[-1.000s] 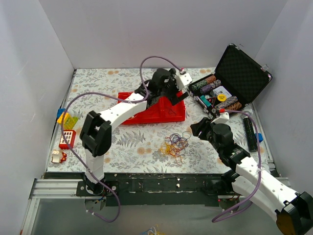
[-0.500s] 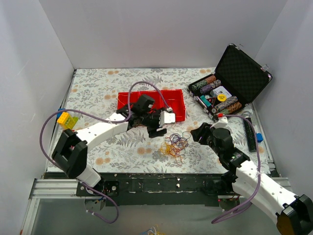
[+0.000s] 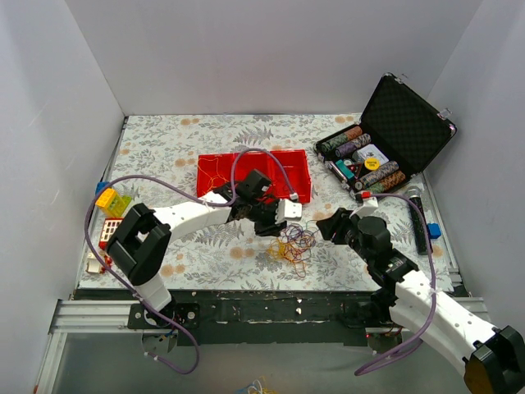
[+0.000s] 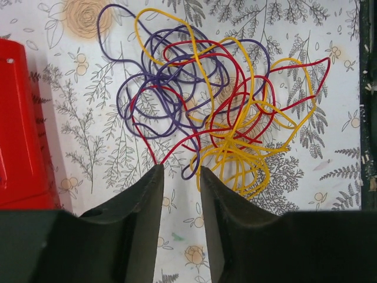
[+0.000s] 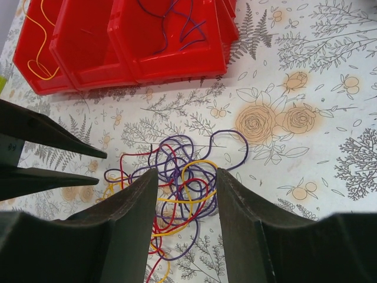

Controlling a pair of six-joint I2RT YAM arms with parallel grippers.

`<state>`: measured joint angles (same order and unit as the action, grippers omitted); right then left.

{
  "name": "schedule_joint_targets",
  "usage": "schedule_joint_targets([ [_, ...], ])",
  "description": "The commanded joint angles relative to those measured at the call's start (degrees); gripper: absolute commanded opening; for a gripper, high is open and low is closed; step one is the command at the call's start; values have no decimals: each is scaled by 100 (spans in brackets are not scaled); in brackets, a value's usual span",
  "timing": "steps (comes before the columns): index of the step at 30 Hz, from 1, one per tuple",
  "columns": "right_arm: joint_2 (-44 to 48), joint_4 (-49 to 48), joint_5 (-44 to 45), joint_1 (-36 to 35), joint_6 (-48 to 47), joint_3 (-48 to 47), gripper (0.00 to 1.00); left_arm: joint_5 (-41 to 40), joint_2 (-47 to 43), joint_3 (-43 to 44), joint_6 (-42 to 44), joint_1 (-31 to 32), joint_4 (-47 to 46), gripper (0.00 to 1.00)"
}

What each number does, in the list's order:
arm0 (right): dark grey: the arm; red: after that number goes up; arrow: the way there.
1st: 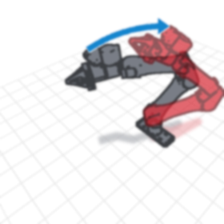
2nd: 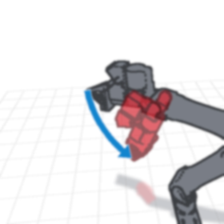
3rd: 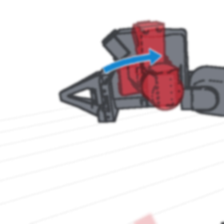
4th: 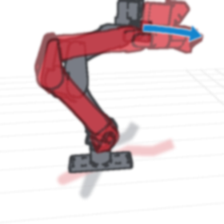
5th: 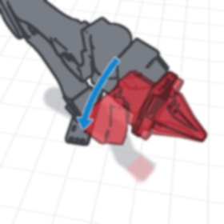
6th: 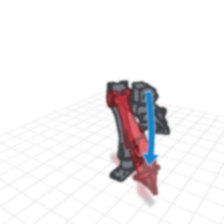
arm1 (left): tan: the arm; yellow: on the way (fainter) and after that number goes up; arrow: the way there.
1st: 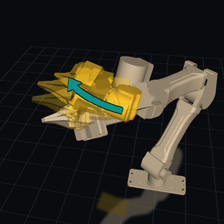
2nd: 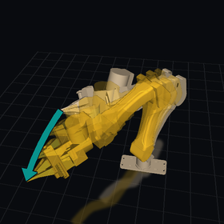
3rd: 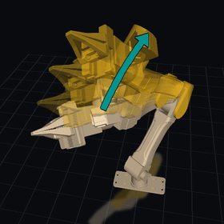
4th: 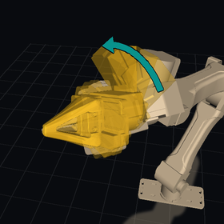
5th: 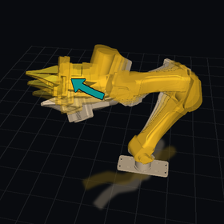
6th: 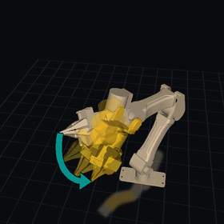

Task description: Untangle the cables

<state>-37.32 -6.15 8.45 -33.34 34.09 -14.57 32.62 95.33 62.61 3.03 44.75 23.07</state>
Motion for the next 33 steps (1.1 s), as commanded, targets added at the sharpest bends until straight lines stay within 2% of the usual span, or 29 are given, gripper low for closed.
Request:
schedule_joint_targets([
  [1, -30, -343, -133, 38, -95, 86, 52, 113, 126, 94, 66, 209, -171, 25],
  [3, -56, -352, -133, 38, -121, 77, 52, 52, 161, 58, 215, 262, -171, 18],
  [10, -240, -544, -247, 30, -148, 77, 52, -247, 284, 50, 427, 288, -312, 16],
  [13, -363, -676, -387, 38, -130, 112, 52, -291, 267, 76, 409, 297, -365, 0],
  [21, -1074, -1440, -1099, 38, -78, 165, 52, -353, -76, 14, 401, 306, -347, 0],
  [27, -1707, -1854, -1433, 30, -86, 191, 55, -143, -576, 462, -65, 297, -49, 0],
  [33, -2095, -1951, -1407, 21, -148, 261, 55, 200, -1332, 787, -645, 315, 329, 0],
])
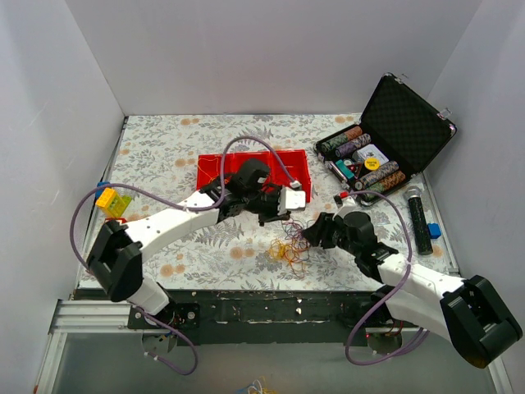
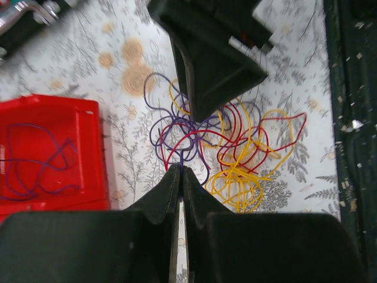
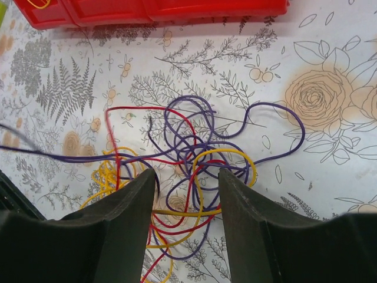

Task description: Untangle the cables

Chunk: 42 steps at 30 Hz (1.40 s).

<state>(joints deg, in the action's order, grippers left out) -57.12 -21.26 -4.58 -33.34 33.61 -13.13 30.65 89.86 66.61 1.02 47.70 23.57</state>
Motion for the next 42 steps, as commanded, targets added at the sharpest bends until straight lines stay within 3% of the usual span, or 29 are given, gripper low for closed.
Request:
schedule_joint_targets([
  [1, -141, -458, -87, 12, -100, 143, 55, 432, -891, 431, -462, 20, 375, 0],
  [10, -124, -327, 36, -14, -196, 398, 55, 328, -1630, 950, -857, 20, 658, 0],
  [14, 481, 226, 273, -14, -512, 206, 56, 187, -1779, 1038, -989, 20, 561, 0],
  [17, 1218, 438, 204, -23, -889, 21, 61, 108, -1815, 1038, -1051, 20, 534, 0],
  [20, 1975, 245, -174, -50, -1276, 73, 73, 64, -1876, 1056, -1121, 28, 473, 0],
  [22, 2406, -26, -525, -67, -1575, 143, 81, 46, -1867, 1126, -1182, 29, 455, 0],
  [26, 2829, -949, -1027, -190, -1717, 460, 86, -33, -1841, 1284, -1288, 46, 464, 0],
  [31, 2470, -1196, -1133, -585, -2077, 179, 87, -121, -1850, 1363, -1341, 64, 464, 0],
  [42, 687, -2322, -325, -1218, -2525, -769, 87, -174, -1823, 1574, -1499, 169, 464, 0],
])
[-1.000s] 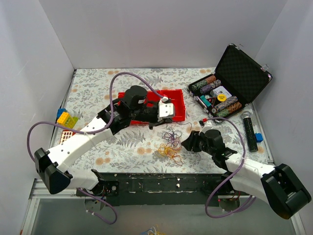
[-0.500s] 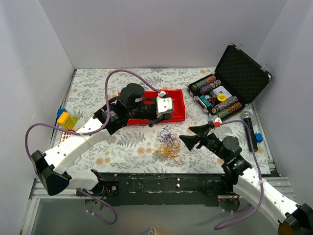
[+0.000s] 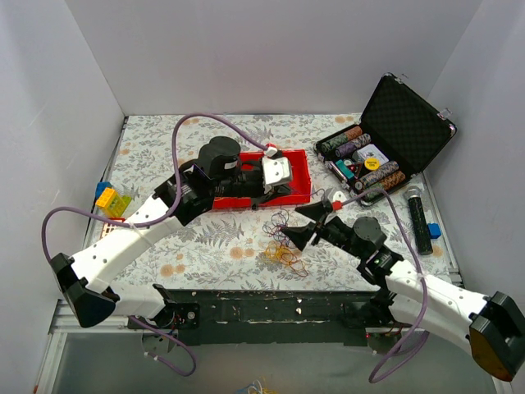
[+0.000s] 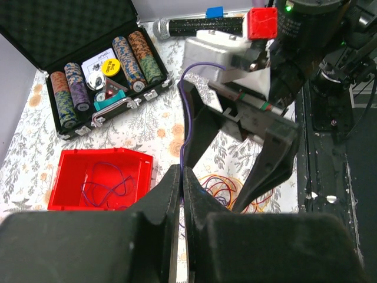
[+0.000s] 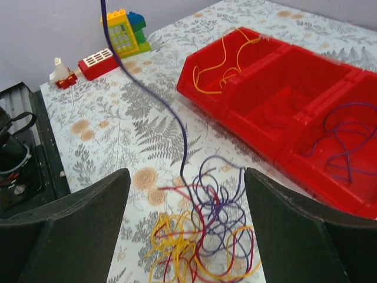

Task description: Untangle the cables

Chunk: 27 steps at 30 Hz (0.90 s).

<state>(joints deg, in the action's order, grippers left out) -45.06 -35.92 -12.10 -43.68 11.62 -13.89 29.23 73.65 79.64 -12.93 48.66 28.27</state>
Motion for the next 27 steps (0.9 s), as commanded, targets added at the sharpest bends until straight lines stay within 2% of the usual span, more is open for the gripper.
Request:
schedule_joint_targets([
  [1, -687, -907, 515, -211, -362, -798, 86, -32, -193, 298, -113, 90, -6, 0],
  [7, -1408, -1031, 727, -264, -274, -1037, 81, 21, -210, 684, -350, 152, 143, 0],
  [11, -1768, -1083, 621, -264, 137, -853, 75, 47, -211, 1114, -456, 178, 179, 0],
  [18, -2366, -1760, 542, -369, 903, -167, 74, -23, 255, 2889, -596, 178, 100, 0],
  [23, -2604, -1708, 612, -562, 1027, 87, 75, -14, 519, 3768, -746, 187, -312, 0],
  [27, -2605, -1664, 823, -677, 1185, 378, 75, -199, 598, 4095, -1009, 187, -963, 0],
])
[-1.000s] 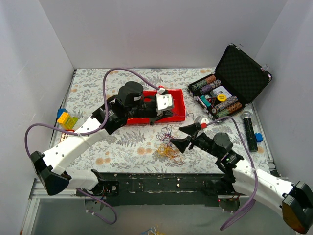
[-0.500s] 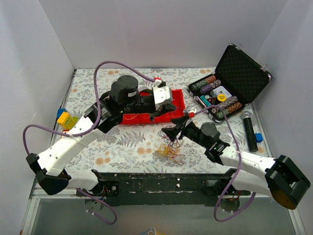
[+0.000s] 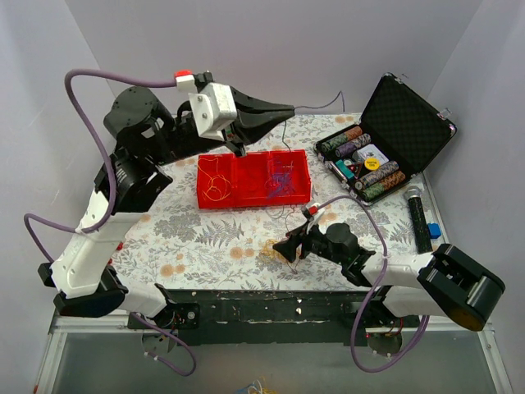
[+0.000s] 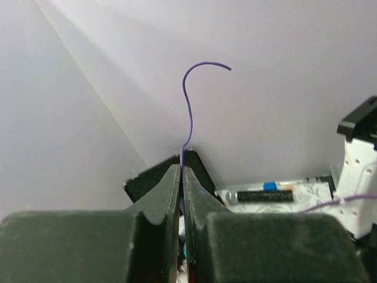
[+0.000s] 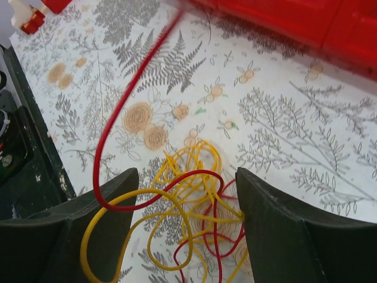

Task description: Untangle the cables

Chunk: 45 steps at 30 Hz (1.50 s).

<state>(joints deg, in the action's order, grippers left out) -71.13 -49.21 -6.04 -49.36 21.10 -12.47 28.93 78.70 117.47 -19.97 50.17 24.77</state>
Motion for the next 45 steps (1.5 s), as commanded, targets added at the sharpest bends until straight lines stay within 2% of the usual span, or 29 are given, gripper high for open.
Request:
schedule_joint_targets([
  [1, 29, -265, 279, -135, 271, 288, 75, -168, 93, 346, -332, 36, -736, 0],
  [4, 143, -98, 376, -144, 298, 447, 71, -107, 102, 461, -350, 36, -886, 0],
  [6, 301, 69, 472, -152, 307, 526, 63, -115, 93, 478, -341, 37, -930, 0],
  [10, 556, 482, 850, -152, 429, 667, 33, -186, 58, 522, -184, 36, -1255, 0],
  [15, 548, 720, 1052, -161, 719, 798, 4, -528, 49, 602, 238, 36, -2124, 0],
  [16, 539, 763, 1122, -161, 772, 807, 1, -572, 41, 610, 343, 36, -2256, 0],
  [22, 969, 1913, 1947, -170, 861, 597, 1, -607, -91, 427, 897, 45, -2616, 0],
  [24, 1197, 2344, 2360, -170, 974, 527, 1, -747, -222, 85, 1204, 37, -3116, 0],
  [26, 1295, 2783, 2624, -170, 1149, 439, 1, -1133, -293, -267, 1651, 36, -4098, 0],
  [27, 1269, 2907, 2713, -170, 1229, 412, 1, -1361, -224, -260, 1819, 36, -4599, 0],
  [29, 1146, 3066, 2845, -170, 1448, 395, 1, -1652, 48, 168, 2205, 36, -4981, 0],
  [31, 962, 3241, 2959, -170, 1589, 307, 1, -1689, 294, 643, 2522, 36, -5018, 0],
  [36, 338, 3883, 3267, -170, 1888, -158, 1, -1294, 541, 1136, 3279, 36, -5535, 0],
  [39, 65, 4041, 3276, -170, 1889, -361, 1, -1416, 664, 1480, 3210, 36, -5309, 0],
  [41, 29, 4121, 3320, -170, 1950, -414, 1, -1504, 490, 1061, 3253, 36, -5491, 0],
  [45, 126, 4340, 3513, -170, 1871, -545, 1, -1591, 15, 244, 3043, 36, -5228, 0],
])
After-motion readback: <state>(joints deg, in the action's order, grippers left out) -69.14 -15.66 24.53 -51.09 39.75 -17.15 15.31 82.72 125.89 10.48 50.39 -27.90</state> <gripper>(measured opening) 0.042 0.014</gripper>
